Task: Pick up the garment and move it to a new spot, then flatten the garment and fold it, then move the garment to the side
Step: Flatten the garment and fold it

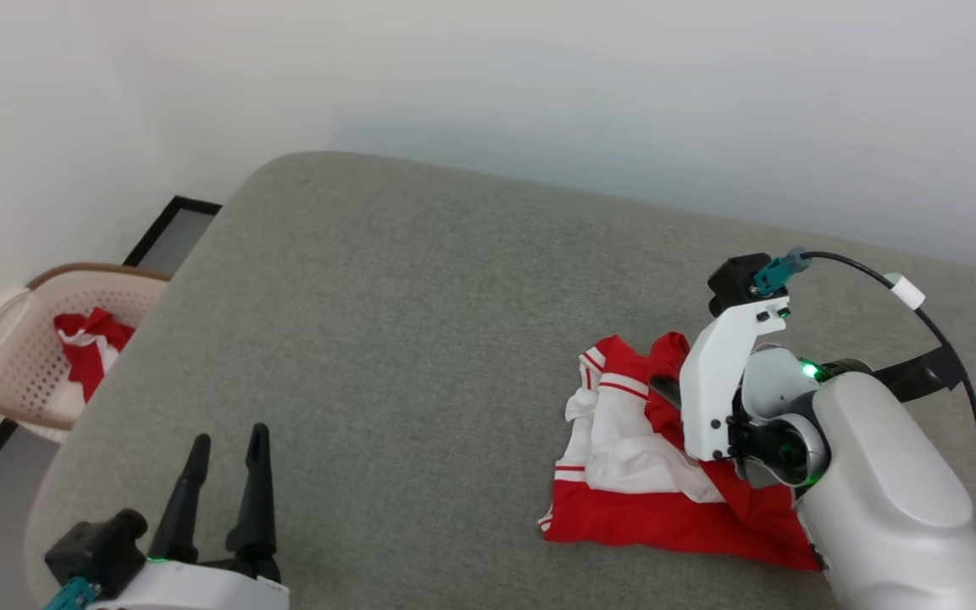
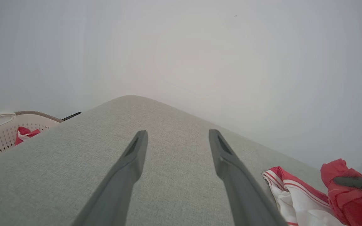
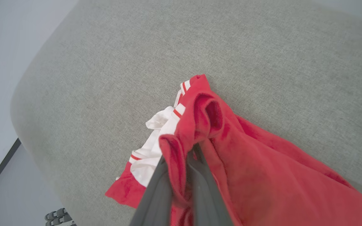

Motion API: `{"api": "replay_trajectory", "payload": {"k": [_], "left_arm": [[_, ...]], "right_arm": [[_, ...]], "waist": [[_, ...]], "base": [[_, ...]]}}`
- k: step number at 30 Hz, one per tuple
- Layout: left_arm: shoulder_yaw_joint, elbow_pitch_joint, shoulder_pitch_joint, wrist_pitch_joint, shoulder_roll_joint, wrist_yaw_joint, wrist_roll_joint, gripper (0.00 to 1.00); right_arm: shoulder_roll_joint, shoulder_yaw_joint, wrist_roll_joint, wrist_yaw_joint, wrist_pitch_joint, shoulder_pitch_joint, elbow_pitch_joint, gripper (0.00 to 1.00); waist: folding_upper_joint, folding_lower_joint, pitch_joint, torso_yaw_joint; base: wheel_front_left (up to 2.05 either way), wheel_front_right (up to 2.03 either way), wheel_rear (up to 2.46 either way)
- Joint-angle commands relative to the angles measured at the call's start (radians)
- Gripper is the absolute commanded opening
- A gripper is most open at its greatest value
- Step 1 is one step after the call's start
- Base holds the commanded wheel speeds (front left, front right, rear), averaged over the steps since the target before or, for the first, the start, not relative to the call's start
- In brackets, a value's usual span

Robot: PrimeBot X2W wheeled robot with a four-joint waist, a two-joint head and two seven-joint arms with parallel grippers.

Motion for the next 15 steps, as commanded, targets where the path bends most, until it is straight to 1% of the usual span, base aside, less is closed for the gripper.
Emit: {"api": "replay_trajectory", "payload": {"k": [1,2,4,5,6,11,15], "left_arm": [[-0.003,0.004,-0.009,-0.004,-0.001,-0.006,-0.002,1.0],[-0.005,0.007,-0.013,-0.004,-0.001,-0.006,-0.005,1.0],[-0.006,0.015,-0.019,-0.004,-0.001,-0.006,-0.01,1.0],[-0.005,0.017,-0.021,-0.005,-0.001,-0.006,-0.011,1.0],[-0.003,0.019,-0.021,-0.005,0.0,-0.007,-0.015,1.0],[0.01,0.024,-0.011,-0.005,0.006,-0.009,-0.02,1.0],[0.026,0.019,-0.003,-0.005,0.01,-0.01,-0.017,1.0]], "right_arm": [[0.005,0.003,-0.003,-0.001,-0.015,-0.014,0.02,0.0],[0.008,0.011,-0.009,-0.001,-0.03,-0.026,0.04,0.0],[0.016,0.022,0.0,-0.001,-0.053,-0.043,0.074,0.36],[0.019,0.026,0.006,-0.001,-0.064,-0.052,0.088,0.63],[0.021,0.034,0.013,-0.001,-0.071,-0.06,0.099,1.0],[0.027,0.059,0.064,-0.001,-0.104,-0.092,0.124,1.0],[0.027,0.084,0.111,-0.001,-0.128,-0.106,0.103,1.0]], "waist": [[0.0,0.0,0.007,0.012],[0.0,0.0,0.008,0.015],[0.0,0.0,0.011,0.016],[0.0,0.0,0.011,0.015],[0.0,0.0,0.011,0.012],[0.0,0.0,0.006,-0.015],[0.0,0.0,-0.001,-0.049]], "base": [[0.0,0.0,0.0],[0.0,0.0,0.0],[0.0,0.0,0.0],[0.0,0.0,0.0],[0.0,0.0,0.0],[0.0,0.0,0.0],[0.0,0.0,0.0]]}}
